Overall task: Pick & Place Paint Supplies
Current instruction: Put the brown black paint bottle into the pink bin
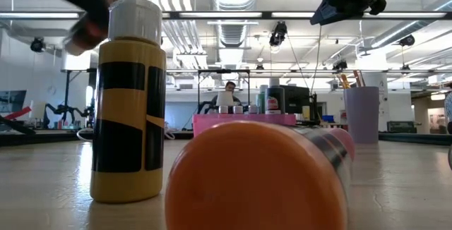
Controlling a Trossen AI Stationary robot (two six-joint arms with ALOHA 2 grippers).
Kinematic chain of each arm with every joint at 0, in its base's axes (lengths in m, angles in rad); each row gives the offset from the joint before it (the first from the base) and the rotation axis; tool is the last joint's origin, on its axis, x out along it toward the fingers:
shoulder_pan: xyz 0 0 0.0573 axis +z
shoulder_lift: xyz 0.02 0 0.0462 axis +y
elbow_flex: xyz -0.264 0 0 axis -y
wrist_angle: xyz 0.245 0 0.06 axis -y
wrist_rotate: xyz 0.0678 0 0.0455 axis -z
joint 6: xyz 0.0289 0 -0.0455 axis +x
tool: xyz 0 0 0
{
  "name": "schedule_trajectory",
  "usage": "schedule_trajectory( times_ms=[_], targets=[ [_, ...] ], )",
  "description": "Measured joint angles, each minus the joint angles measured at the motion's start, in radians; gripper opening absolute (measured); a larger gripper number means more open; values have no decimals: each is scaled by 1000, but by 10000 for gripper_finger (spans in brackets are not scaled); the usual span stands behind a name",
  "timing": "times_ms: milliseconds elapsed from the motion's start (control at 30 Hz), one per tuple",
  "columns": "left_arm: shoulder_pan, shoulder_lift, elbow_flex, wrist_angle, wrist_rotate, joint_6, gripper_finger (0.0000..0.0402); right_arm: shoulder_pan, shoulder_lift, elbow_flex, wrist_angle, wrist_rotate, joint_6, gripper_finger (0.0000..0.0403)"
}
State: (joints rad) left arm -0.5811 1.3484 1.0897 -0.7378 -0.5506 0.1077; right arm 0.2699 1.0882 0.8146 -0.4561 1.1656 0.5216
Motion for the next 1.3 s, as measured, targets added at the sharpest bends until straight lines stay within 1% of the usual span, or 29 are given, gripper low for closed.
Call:
schedule_trajectory(
  times_ms=[233,300,367,567,633,767,867,967,1100,1167,1300],
  targets=[
    [108,-35,-37,232,-5,217,142,0,0,0,0,0,-1,121],
    [147,-38,-65,315,10,282,142,0,0,0,0,0,-1,115],
    [187,-41,-92,401,48,338,142,0,0,0,0,0,-1,109],
    [314,-42,-187,599,220,416,142,0,0,0,-1,0,-1,91],
    [360,-42,-225,707,303,438,142,0,0,0,-1,0,-1,85],
    [454,-42,-319,977,515,465,142,0,0,0,0,-15,0,74],
    [531,-42,-392,1193,660,465,142,0,0,0,1,-83,-1,68],
    [609,-39,-461,1414,776,440,142,0,0,0,19,-165,-26,65],
    [705,-3,-516,1719,936,331,142,0,0,-1,109,-283,-98,72],
    [739,27,-527,1839,972,274,142,0,6,-5,179,-352,-168,79],
    [771,98,-514,2038,977,167,142,1,33,-7,318,-493,-296,96]
  ],
)
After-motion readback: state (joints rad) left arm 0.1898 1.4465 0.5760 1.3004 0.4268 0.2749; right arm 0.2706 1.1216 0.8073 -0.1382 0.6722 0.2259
